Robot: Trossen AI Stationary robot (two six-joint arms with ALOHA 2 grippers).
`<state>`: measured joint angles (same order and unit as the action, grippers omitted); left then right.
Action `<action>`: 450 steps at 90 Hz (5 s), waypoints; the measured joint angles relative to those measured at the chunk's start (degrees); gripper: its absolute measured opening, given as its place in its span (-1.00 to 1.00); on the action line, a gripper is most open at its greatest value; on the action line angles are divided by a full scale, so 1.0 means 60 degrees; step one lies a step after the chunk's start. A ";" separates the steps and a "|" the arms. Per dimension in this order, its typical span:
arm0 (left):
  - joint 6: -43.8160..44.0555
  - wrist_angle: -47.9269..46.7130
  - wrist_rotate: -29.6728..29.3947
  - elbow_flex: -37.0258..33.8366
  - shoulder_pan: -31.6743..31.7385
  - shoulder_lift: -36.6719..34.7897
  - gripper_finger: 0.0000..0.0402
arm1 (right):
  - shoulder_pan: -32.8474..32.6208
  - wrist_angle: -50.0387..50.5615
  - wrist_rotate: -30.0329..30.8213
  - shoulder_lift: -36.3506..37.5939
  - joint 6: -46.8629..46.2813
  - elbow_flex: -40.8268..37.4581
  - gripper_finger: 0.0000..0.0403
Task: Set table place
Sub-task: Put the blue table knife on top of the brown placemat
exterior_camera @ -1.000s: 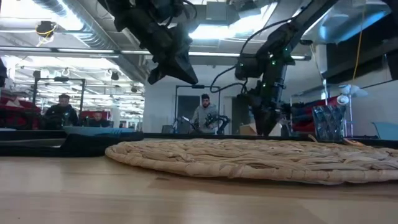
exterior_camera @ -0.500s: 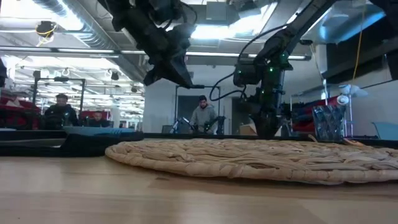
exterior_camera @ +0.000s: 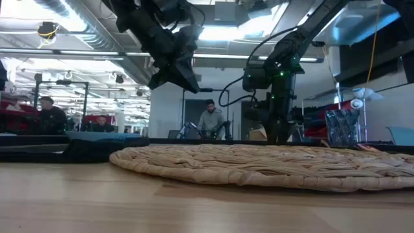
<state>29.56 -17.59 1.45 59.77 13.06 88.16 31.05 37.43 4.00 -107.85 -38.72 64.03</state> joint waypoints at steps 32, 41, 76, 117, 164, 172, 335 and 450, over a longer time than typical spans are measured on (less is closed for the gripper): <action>0.0000 0.0000 0.0000 0.0000 0.0000 0.0000 -1.00 | -0.0029 -0.0206 -0.0786 0.0000 0.0227 -0.0011 -0.55; 0.0000 0.0009 0.0000 0.0000 -0.0002 0.0000 -1.00 | -0.0156 -0.0286 -0.1041 -0.0004 0.0272 -0.0007 -0.55; 0.0000 0.0019 0.0000 0.0000 -0.0004 0.0000 -1.00 | -0.0966 -0.0305 -0.1347 -0.0014 0.0287 -0.0004 -0.76; 0.0004 0.0026 0.0000 0.0000 0.0000 0.0000 -1.00 | -0.1002 -0.0238 -0.1558 0.0433 0.0320 -0.0044 -0.97; 0.0003 0.0033 -0.0002 0.0000 0.0000 0.0000 -1.00 | -0.0996 -0.0165 -0.1518 0.0668 0.0248 -0.0025 -0.99; 0.0003 0.0033 -0.0002 0.0000 -0.0004 0.0000 -1.00 | -0.0994 -0.0176 -0.1514 0.0674 0.0286 -0.0022 -0.99; 0.0040 0.0026 -0.0007 0.0000 0.0007 0.0000 -1.00 | -0.0991 -0.1762 -0.1623 0.0645 0.0594 -0.1093 -0.93; 0.0036 0.0026 -0.0025 0.0000 0.0007 0.0000 -1.00 | -0.0994 -0.1706 -0.1676 0.1140 0.0027 -0.1137 -0.63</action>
<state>29.78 -17.43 1.30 59.77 13.10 88.16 25.08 27.20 -6.05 -101.01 -38.55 57.21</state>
